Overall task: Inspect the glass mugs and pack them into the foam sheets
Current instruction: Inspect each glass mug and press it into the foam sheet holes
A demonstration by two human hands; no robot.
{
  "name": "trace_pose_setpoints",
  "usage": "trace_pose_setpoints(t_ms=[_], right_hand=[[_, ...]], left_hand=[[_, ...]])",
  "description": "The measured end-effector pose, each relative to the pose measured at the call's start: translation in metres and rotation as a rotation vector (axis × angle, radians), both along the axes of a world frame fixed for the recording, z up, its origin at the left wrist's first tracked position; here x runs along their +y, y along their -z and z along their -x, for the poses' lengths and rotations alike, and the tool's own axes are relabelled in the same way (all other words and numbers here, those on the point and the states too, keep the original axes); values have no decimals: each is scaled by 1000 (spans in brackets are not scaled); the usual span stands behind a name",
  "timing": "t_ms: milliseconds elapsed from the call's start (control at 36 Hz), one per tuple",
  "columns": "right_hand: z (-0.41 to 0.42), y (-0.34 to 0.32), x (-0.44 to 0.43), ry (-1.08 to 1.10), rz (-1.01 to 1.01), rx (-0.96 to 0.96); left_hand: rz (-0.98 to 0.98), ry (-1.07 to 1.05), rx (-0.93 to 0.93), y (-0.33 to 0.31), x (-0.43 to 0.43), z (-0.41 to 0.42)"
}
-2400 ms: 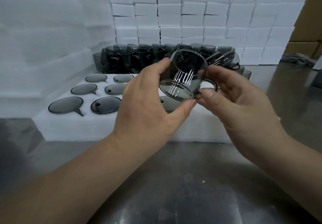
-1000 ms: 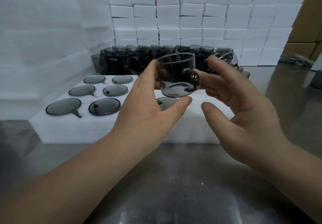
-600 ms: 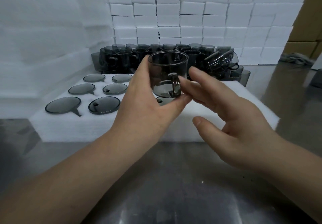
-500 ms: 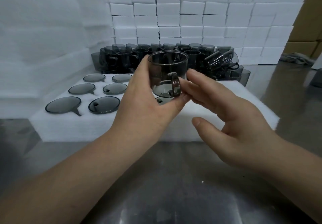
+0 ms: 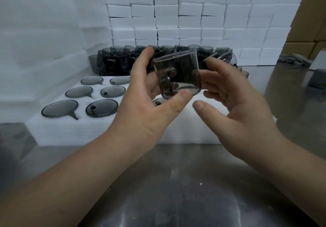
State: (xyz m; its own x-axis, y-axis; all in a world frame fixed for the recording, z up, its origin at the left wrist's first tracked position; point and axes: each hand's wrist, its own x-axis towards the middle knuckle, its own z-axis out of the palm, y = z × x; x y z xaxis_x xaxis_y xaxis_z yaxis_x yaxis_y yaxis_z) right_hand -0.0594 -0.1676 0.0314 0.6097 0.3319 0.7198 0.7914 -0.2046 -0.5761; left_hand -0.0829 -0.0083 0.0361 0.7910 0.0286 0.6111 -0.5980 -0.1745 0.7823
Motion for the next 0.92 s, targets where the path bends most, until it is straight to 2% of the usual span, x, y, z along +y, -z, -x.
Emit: trace_pose_setpoints(t_ms=[222,389,556,639,778,917], right_hand=[[-3,-2,2,-26,62,115],[-3,-2,2,6,28,91],[-3,-3,1,33,-27,26],[-3,-3,0,57,-57,-4],[-5,-1,-1,164,-25,-69],[-5,0,-2,262,43,-146]], left_hand=[[-6,152,24,3,-3,1],[-50,211,34,5,-1,-3],[-156,144,11,4,1,-4],[-141,52,-10,1,-1,-2],[-88,-57,-30,0,-1,0],[-157,-110,17,0,-1,2]])
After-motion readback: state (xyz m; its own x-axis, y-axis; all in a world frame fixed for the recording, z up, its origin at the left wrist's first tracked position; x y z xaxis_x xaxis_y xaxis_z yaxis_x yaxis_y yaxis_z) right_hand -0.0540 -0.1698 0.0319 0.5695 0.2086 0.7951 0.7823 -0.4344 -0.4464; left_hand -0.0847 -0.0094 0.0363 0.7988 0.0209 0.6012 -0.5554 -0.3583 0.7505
